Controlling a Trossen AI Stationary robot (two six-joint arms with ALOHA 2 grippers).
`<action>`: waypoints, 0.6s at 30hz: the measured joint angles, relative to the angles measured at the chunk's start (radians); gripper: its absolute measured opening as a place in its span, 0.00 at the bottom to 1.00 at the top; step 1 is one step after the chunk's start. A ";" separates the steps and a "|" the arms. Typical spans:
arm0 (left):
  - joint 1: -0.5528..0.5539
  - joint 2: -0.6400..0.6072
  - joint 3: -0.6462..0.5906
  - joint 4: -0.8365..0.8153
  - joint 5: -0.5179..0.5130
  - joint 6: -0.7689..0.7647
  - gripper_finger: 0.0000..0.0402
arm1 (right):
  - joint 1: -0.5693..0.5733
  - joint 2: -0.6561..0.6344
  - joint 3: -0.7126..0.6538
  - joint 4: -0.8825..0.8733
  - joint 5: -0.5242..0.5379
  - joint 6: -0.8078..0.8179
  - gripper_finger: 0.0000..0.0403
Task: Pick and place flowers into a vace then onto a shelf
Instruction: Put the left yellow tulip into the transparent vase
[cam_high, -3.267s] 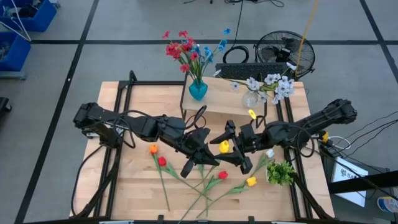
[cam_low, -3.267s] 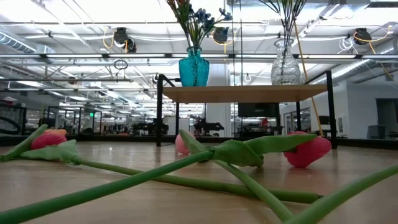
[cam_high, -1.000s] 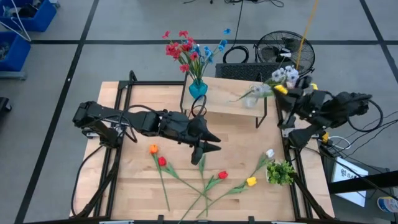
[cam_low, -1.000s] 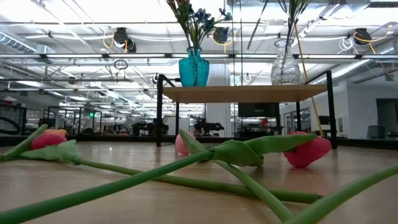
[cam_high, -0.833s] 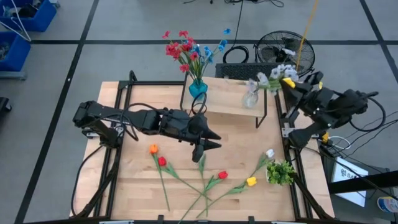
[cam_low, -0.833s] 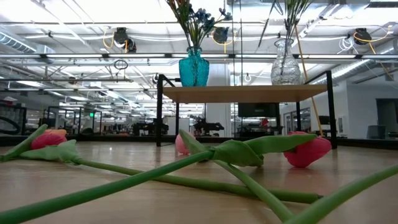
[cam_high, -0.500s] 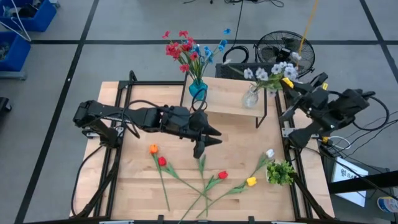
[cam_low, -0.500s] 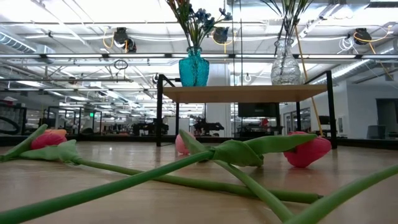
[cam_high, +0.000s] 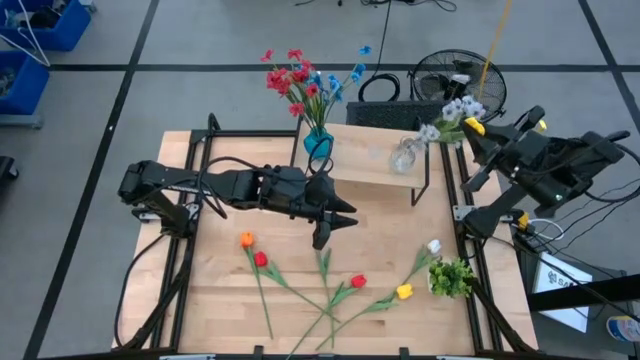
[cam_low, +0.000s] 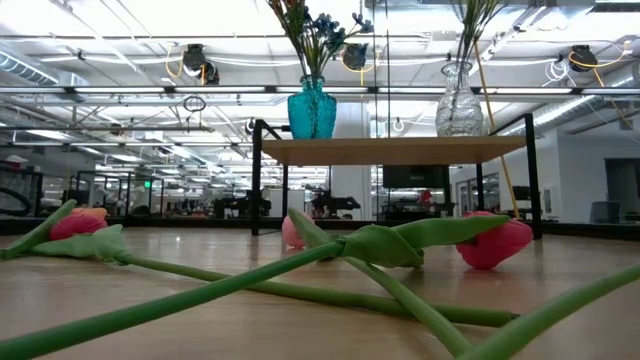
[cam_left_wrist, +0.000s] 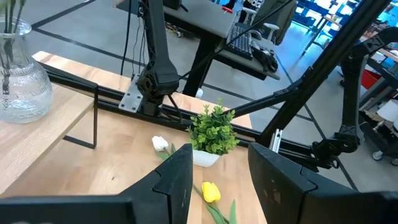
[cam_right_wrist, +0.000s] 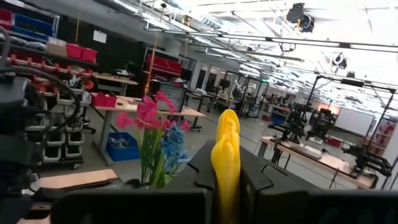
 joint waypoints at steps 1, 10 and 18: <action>0.000 0.000 0.000 0.000 0.000 0.000 0.40 | 0.003 0.004 0.011 0.001 0.000 -0.006 0.03; 0.000 0.000 0.000 0.000 0.000 -0.001 0.40 | 0.032 0.027 0.074 0.003 0.001 -0.010 0.03; 0.000 0.000 0.000 0.000 0.000 -0.005 0.40 | 0.041 0.042 0.074 -0.068 0.030 0.067 0.03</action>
